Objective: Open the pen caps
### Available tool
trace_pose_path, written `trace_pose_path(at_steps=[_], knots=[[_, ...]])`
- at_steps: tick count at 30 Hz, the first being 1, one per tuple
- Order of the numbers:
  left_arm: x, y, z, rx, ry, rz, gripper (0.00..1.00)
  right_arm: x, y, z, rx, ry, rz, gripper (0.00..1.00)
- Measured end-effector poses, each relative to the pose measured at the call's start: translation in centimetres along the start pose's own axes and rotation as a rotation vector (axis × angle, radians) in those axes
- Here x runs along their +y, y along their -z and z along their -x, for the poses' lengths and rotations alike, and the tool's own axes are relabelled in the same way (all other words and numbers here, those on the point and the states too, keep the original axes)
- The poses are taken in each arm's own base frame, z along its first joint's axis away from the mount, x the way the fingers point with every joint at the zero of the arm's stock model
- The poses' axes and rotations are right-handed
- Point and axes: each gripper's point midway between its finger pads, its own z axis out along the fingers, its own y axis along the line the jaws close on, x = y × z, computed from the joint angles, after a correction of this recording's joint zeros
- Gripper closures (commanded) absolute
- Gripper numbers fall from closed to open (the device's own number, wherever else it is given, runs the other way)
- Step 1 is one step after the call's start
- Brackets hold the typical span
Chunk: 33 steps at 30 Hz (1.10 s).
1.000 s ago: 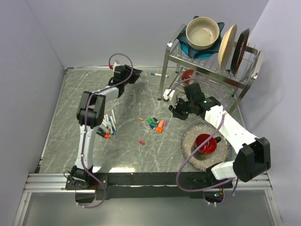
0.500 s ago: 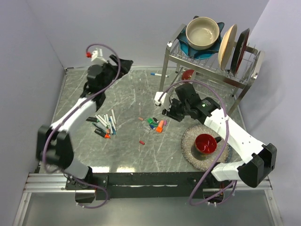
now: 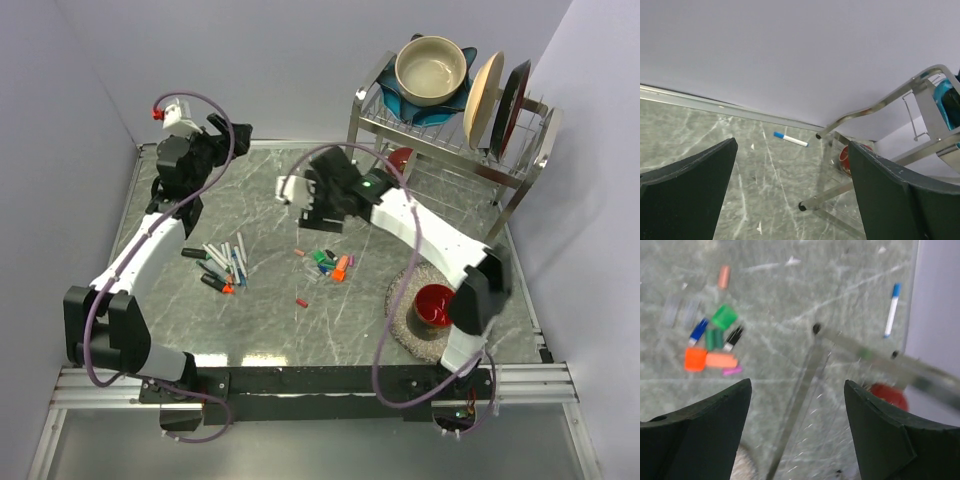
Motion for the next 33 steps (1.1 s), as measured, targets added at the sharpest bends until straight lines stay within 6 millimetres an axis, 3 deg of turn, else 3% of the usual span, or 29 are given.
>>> trace_pose_path(at_steps=[4,7,10,15,20,26,33], knots=[[0.4,-0.1,1.3,-0.016,-0.039,0.052,0.01,-3.4,-2.3,4.0,-0.035,0.012,-0.08,0.53],[0.9,0.3,3.0,-0.05,-0.064,0.113,0.01,-7.8,-4.4,6.8,-0.079,0.002,-0.223,0.64],[1.6,1.8,4.5,-0.078,-0.075,0.18,0.01,-10.9,-7.4,7.8,-0.08,-0.006,-0.342,0.73],[2.3,5.7,7.1,-0.14,-0.088,0.272,0.01,-12.6,-13.9,6.1,-0.002,0.025,-0.441,0.81],[2.0,10.2,10.0,-0.223,-0.11,0.327,0.01,-13.7,-18.5,3.5,0.078,0.066,-0.516,0.93],[2.7,13.4,11.0,-0.264,-0.125,0.379,0.01,-17.2,-19.8,1.5,0.135,0.108,-0.646,0.99],[4.0,13.6,9.9,-0.219,-0.133,0.429,0.01,-19.9,-20.6,-2.8,0.258,0.162,-0.729,0.99]])
